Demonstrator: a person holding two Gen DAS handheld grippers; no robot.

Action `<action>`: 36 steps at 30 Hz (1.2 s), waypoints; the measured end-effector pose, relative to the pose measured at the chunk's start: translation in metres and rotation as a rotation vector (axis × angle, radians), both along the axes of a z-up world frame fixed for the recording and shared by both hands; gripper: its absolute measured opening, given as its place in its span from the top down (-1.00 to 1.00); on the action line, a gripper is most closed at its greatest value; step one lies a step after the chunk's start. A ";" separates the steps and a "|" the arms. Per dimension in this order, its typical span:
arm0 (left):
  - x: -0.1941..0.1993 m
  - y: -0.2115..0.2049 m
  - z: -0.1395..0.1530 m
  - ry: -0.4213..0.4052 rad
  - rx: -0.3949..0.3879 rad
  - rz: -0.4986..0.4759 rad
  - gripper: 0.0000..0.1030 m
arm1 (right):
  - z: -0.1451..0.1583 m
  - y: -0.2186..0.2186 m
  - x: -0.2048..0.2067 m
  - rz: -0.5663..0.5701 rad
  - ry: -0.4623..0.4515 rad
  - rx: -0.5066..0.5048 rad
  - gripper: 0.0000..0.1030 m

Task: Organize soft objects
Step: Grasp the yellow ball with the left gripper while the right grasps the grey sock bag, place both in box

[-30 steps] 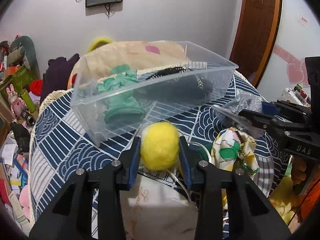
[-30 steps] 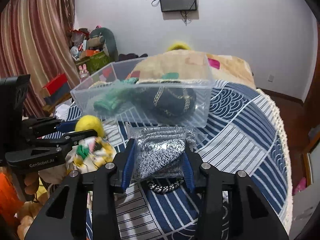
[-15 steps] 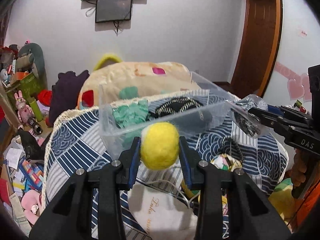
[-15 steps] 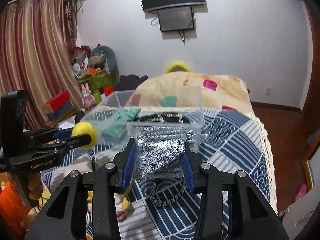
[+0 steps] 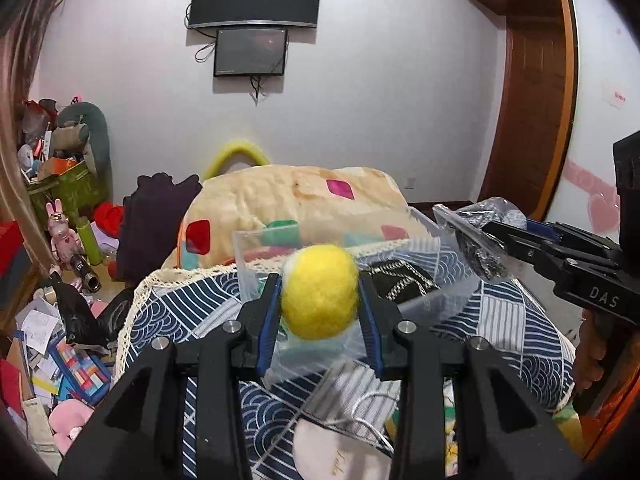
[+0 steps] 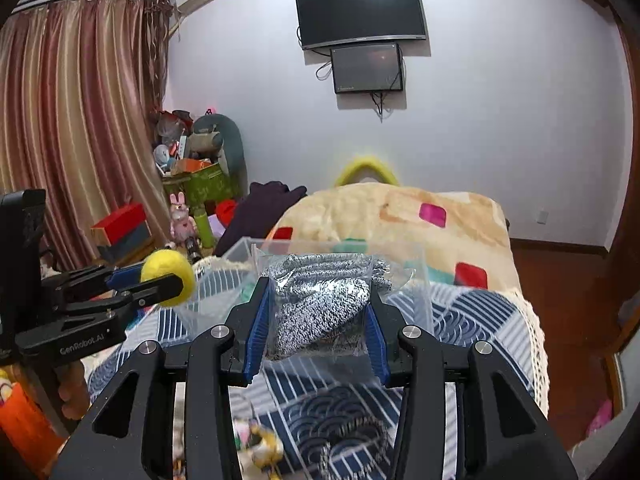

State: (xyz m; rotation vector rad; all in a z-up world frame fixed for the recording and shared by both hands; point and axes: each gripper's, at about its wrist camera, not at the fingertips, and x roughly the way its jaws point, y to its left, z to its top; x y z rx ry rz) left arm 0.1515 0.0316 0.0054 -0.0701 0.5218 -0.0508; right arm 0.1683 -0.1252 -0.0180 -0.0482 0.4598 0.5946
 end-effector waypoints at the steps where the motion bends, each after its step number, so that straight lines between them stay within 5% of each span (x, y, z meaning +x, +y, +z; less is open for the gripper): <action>1: 0.001 0.001 0.001 0.000 -0.001 0.002 0.29 | 0.001 0.004 0.002 0.001 -0.003 -0.004 0.24; 36: 0.086 0.001 -0.058 0.245 -0.015 -0.022 0.29 | -0.048 0.062 0.058 0.025 0.159 -0.283 0.19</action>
